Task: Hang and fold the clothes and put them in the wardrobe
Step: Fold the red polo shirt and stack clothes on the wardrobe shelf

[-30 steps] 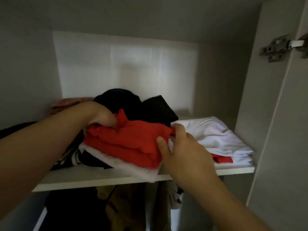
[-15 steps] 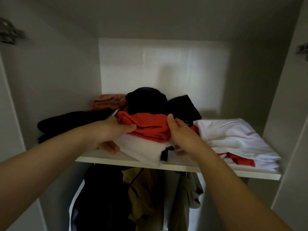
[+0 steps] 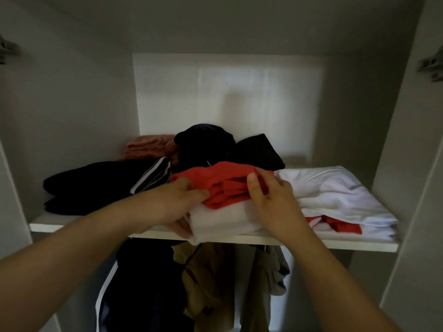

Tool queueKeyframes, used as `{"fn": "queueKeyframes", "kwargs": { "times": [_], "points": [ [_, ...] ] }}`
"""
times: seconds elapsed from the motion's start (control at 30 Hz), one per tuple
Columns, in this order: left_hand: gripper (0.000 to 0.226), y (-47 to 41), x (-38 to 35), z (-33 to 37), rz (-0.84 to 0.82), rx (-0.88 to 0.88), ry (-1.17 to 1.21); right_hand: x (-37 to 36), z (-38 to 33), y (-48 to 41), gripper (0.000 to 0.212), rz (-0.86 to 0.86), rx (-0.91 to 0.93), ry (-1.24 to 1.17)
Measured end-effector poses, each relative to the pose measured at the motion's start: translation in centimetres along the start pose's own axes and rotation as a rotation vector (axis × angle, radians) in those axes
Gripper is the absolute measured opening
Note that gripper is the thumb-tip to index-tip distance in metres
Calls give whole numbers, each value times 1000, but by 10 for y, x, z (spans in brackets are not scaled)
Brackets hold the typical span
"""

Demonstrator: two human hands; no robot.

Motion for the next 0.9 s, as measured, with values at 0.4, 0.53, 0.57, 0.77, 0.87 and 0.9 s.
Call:
{"fn": "queueKeyframes", "kwargs": {
  "times": [0.4,0.53,0.57,0.77,0.87,0.9],
  "points": [
    [44,-130,47,39,53,-85,-304,18,17,30,72,-33,-302,-1],
    [78,-132,31,-4,-184,200,-60,-9,19,32,84,-227,-512,-265],
    [80,-133,31,-7,-220,222,-56,-10,18,29,86,-224,-528,-294],
    [72,-129,42,-20,-263,321,-1,-8,23,9,106,-213,-572,-375],
    [69,-126,37,-21,-250,318,40,-13,24,8,108,-235,-598,-426],
    [68,-127,36,-18,-237,310,61,-15,24,9,106,-231,-597,-443]
  ]
}}
Point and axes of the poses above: each hand's wrist, its own y-axis away from the middle knuckle, its own x-axis out of the back of the hand, z = x × y, the point moved 9 cm from there along -y, towards the middle knuckle, and after that the axes turned 8 degrees about y, right-handed, at the moved point
